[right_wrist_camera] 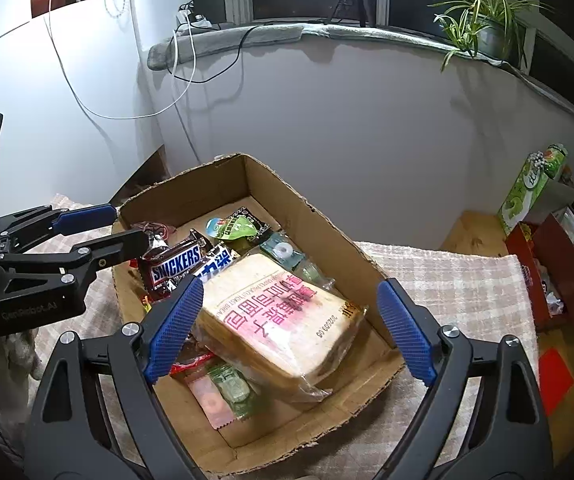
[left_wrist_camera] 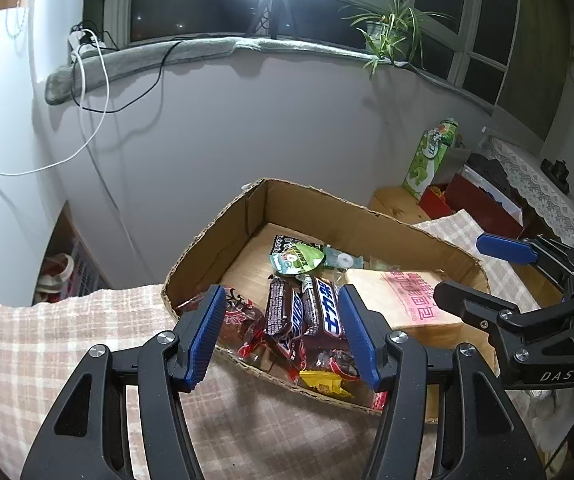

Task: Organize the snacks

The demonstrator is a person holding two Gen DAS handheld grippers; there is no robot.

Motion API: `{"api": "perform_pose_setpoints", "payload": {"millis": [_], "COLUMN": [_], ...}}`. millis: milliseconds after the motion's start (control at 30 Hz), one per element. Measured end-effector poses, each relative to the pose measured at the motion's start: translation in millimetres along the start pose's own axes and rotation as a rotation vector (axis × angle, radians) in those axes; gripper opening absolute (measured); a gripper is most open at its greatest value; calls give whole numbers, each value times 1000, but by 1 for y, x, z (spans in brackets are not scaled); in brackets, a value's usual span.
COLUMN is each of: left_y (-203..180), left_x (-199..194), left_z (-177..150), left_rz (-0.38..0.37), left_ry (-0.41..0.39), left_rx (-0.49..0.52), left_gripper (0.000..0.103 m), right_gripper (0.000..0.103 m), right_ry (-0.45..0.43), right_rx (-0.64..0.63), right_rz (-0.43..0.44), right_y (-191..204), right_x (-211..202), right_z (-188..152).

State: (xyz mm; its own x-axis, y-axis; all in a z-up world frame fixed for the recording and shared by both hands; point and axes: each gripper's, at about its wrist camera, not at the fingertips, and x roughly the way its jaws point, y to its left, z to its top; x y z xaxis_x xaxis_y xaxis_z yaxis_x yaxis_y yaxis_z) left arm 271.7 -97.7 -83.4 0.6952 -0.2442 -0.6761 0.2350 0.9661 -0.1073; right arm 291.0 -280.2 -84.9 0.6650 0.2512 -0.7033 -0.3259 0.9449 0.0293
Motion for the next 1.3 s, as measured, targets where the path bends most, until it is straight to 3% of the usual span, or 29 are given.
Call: {"api": "perform_pose_setpoints", "payload": {"millis": [467,900,967,1033,1300], "left_y": [-4,-1,-2,-2,-3], "left_x": [-18,-51,-57,-65,-92], "left_z": [-5,-20,-25,-30,-54], "left_rz": [-5,-18,-12,-9,25], "left_ry": [-24,-67,-76,-85,-114], "left_rx": [-4,-37,-32,-35,-39], "left_gripper": [62,64,66,66,71], "right_gripper": [92,92,93,102,103], "right_ry": [-34,-123,-137,-154,-181], "right_rx": [23,61,61,69,94], "right_rz": [-10,-52,-74,-83,-100], "right_y": [4,15,19,23,36], "right_x": [-26,-73,-81,-89,-113], "right_z": [-12,-26,-29,-33,-52]}}
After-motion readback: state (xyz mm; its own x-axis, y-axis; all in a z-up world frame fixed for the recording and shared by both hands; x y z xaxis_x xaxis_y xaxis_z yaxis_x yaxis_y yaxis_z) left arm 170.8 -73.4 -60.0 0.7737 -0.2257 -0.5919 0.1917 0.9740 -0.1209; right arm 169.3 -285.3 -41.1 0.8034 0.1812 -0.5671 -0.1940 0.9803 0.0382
